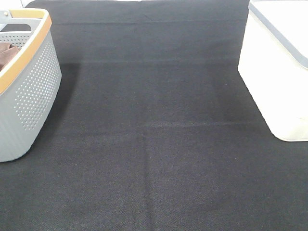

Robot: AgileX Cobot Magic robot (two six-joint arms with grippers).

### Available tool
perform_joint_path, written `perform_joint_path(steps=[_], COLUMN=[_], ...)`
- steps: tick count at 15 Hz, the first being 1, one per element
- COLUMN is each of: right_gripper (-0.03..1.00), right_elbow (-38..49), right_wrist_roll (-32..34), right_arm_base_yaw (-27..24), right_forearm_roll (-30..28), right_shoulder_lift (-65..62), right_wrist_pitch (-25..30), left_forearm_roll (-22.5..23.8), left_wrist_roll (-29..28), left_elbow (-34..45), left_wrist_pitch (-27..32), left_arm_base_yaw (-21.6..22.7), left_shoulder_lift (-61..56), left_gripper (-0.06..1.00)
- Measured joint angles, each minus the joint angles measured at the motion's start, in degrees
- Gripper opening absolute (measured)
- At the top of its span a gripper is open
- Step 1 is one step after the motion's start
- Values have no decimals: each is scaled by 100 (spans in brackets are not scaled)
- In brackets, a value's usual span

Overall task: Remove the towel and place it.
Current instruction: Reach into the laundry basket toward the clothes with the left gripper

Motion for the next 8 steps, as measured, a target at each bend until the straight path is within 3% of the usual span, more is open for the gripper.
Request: perform_joint_path(steps=[8], right_gripper=[66], right_elbow=[0], right_wrist_roll=[0], right_arm_base_yaw=[0], right_forearm_roll=[0], right_shoulder_lift=[0], right_wrist_pitch=[0], left_forearm_roll=[0], left_wrist_roll=[0], left_elbow=[0], left_wrist_pitch=[0], left_arm_base_yaw=[0], left_shoulder_lift=[0], left_gripper=[56])
